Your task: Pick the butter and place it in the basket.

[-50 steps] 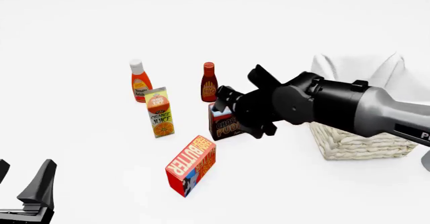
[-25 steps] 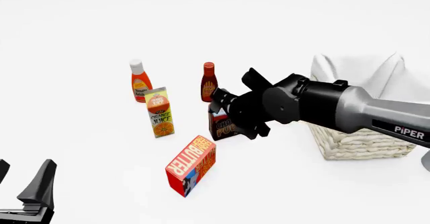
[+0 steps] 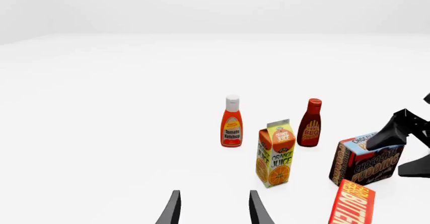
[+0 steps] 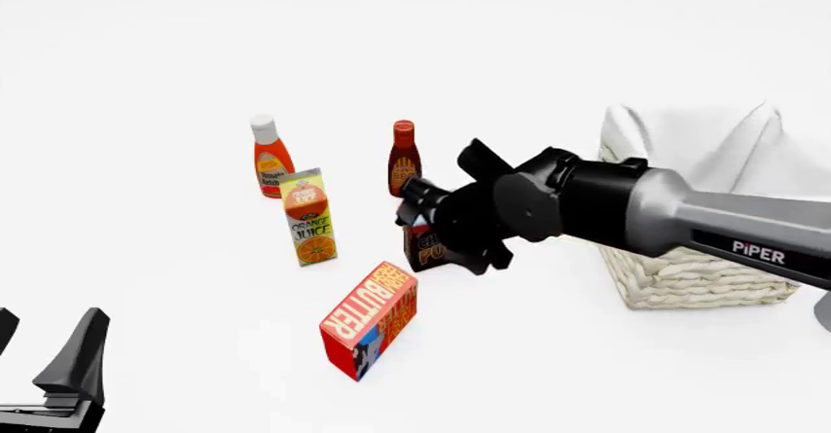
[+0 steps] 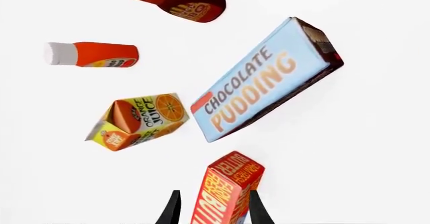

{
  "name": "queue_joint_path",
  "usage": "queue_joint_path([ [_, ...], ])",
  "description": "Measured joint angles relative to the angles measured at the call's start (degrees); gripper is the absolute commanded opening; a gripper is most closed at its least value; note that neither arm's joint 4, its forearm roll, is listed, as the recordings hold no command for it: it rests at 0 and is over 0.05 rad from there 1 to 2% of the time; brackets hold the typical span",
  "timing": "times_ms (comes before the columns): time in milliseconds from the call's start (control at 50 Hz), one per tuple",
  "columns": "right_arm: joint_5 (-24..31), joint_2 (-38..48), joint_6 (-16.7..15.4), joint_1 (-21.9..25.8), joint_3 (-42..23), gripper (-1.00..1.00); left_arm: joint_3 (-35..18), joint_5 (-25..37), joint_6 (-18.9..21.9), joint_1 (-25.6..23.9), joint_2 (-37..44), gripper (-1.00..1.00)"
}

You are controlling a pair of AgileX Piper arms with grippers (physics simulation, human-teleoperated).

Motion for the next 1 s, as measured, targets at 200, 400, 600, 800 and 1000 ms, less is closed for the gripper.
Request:
queue_joint_path([
  [200, 2.0, 1.5, -1.2, 0.4, -2.1, 1.00, 0.0, 0.0, 0.0, 0.0, 0.0, 1.00],
  [400, 3.3, 2.8, -1.8, 1.1, -3.8, 1.00, 0.0, 0.0, 0.0, 0.0, 0.0, 1.00],
  [600, 3.9, 3.7, -1.8, 1.8, -4.7, 1.00, 0.0, 0.0, 0.0, 0.0, 0.0, 1.00],
  [800, 4.1, 4.1, -1.2, 2.3, -5.0, 1.00, 0.0, 0.0, 0.0, 0.0, 0.0, 1.00],
  [1000, 3.8, 4.2, -0.4, 2.5, -4.8, 1.00, 0.0, 0.0, 0.0, 0.0, 0.0, 1.00],
])
